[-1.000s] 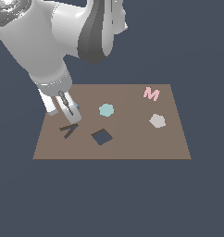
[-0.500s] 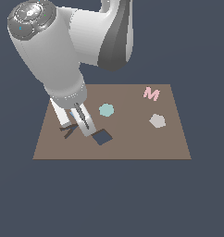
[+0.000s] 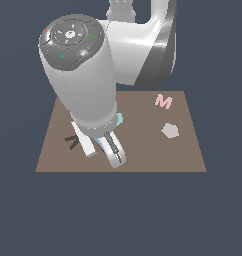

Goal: Insert a designated object into the corresponding slot on a board.

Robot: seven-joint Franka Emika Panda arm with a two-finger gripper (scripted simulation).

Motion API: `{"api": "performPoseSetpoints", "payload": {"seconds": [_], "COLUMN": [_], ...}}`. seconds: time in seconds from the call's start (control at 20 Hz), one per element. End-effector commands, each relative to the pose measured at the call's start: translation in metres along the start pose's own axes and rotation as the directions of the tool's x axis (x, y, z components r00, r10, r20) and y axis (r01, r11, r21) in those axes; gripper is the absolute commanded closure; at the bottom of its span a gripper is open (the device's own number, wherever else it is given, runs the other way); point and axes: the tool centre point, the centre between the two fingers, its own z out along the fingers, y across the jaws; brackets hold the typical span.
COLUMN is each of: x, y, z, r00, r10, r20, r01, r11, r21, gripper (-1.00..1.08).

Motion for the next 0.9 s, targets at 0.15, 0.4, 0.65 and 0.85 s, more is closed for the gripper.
{"api": "performPoseSetpoints", "payload": {"seconds": [0.15,0.4,0.65,0.85], "x": [-0.005,-0.006,-0.006,-0.006], "y": [-0.02,-0.027,-0.027,-0.027], "z": [-0.001,-0.002,0.0,0.008], "r00": [1.0,1.0,1.0,1.0], "r10": [0.007,0.008,0.008,0.008], "r20": [0.0,0.0,0.0,0.0], "r01": [-0.007,-0.008,-0.008,-0.008], "r11": [1.0,1.0,1.0,1.0], "r21": [0.0,0.0,0.0,0.0], "gripper": [1.08,1.08,1.08,1.08]}}
